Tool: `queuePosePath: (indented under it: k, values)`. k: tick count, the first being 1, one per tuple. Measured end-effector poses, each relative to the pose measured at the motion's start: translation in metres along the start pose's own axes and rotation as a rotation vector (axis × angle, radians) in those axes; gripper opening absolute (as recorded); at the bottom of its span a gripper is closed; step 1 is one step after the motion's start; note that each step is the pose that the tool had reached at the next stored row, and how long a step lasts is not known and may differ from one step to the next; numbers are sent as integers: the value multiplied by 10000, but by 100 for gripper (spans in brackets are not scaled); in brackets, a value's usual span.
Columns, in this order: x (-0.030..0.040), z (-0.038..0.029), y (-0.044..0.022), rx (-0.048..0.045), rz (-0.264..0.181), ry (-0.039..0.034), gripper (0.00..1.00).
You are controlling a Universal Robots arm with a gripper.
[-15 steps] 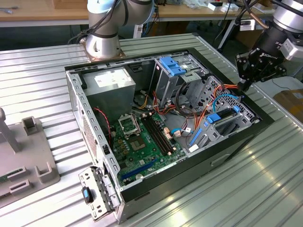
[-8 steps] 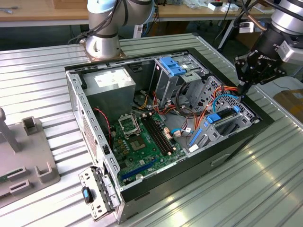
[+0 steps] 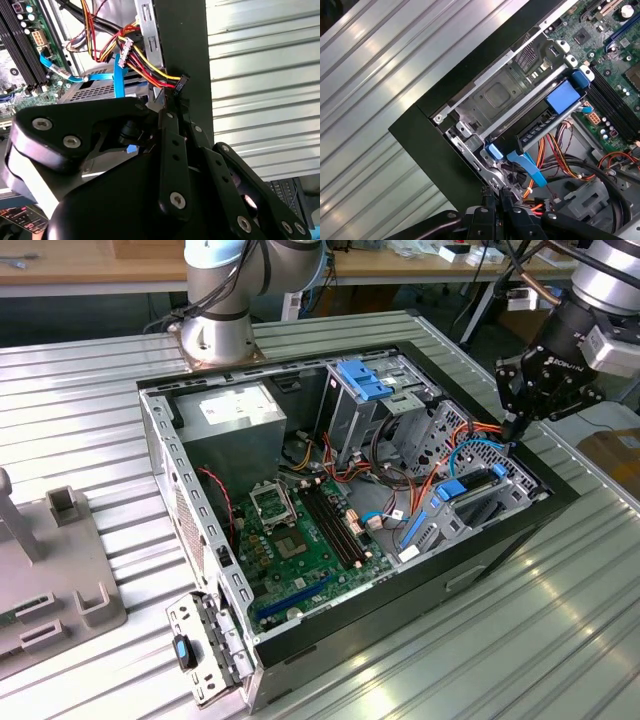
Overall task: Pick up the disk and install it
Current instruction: 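Insert the first disk wire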
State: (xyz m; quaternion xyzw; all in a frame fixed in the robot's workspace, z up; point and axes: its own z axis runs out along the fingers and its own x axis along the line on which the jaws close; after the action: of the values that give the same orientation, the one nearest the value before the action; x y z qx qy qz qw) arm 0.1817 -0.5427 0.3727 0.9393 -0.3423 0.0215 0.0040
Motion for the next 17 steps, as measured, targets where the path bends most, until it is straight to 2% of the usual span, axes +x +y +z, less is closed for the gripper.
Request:
queuePosePath:
  k: [4, 8, 11, 13, 17]
  values:
    - [-106, -5, 109, 19, 0, 18, 16]
    - [-169, -8, 165, 34, 4, 35, 16]
    - [-252, -12, 235, 56, 11, 61, 16]
    - [-278, -14, 257, 61, 15, 68, 16]
    - [-281, -13, 259, 62, 24, 70, 16]
